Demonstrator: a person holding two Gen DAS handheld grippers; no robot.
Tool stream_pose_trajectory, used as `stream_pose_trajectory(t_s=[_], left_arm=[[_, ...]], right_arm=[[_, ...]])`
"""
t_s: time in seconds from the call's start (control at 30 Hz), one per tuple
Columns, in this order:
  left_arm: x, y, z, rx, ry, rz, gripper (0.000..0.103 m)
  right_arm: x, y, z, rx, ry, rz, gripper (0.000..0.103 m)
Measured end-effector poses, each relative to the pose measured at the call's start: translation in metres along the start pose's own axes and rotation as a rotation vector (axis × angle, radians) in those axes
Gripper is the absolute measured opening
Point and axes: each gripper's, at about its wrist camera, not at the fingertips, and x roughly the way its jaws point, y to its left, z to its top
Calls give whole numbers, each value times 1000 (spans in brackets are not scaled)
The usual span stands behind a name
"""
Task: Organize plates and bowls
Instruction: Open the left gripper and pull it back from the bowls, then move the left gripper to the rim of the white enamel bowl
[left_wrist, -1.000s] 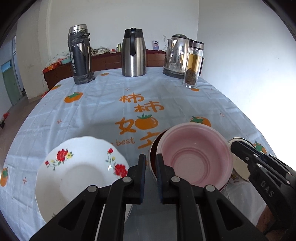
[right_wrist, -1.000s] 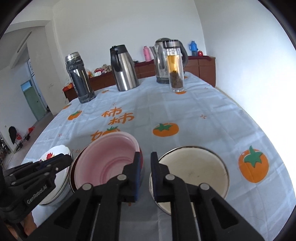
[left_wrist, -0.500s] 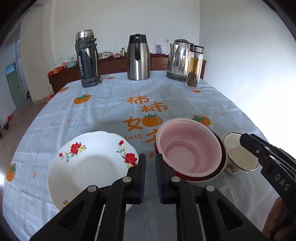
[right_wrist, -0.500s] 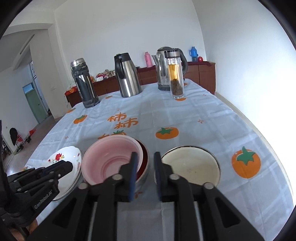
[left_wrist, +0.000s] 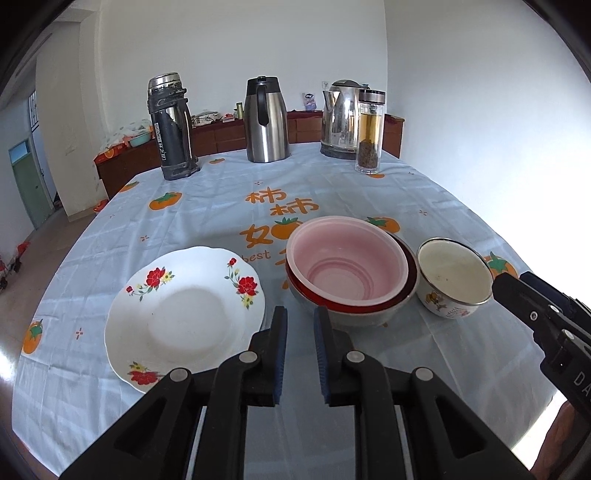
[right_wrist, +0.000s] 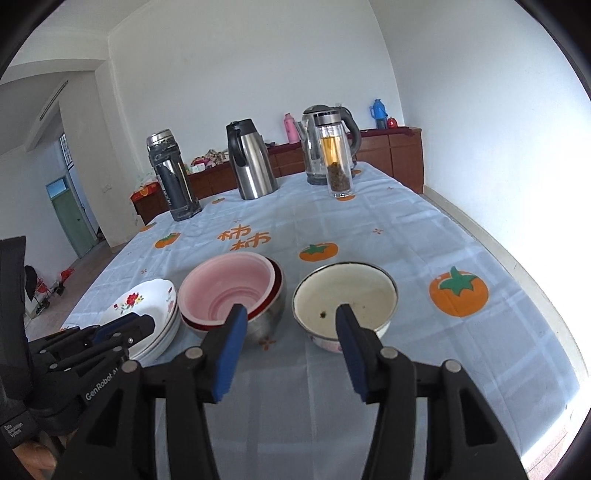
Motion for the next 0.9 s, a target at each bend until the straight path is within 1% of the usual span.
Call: stream_pose_trajectory(t_s=[0.23, 0.4, 0.53, 0.67, 0.8, 0.9], left_arm=[[0, -7, -11, -2, 20, -20, 17], [3, -13, -22, -6, 43, -44, 17], [8, -16, -30, -30, 66, -80, 17], [13, -25, -35, -50, 80, -134, 17], [12, -39, -33, -49, 64, -187, 17], [12, -52, -28, -48, 57, -212, 17]], right_arm=[[-8, -7, -11, 4, 7, -15, 52], [-11, -16, -22, 11, 24, -28, 46], [-12, -26, -30, 23, 39, -32, 43], [-16, -34, -36, 20, 48, -41, 40], [-17, -46, -37, 17, 65, -58, 40], [-13, -64, -27, 50, 70, -68, 40]])
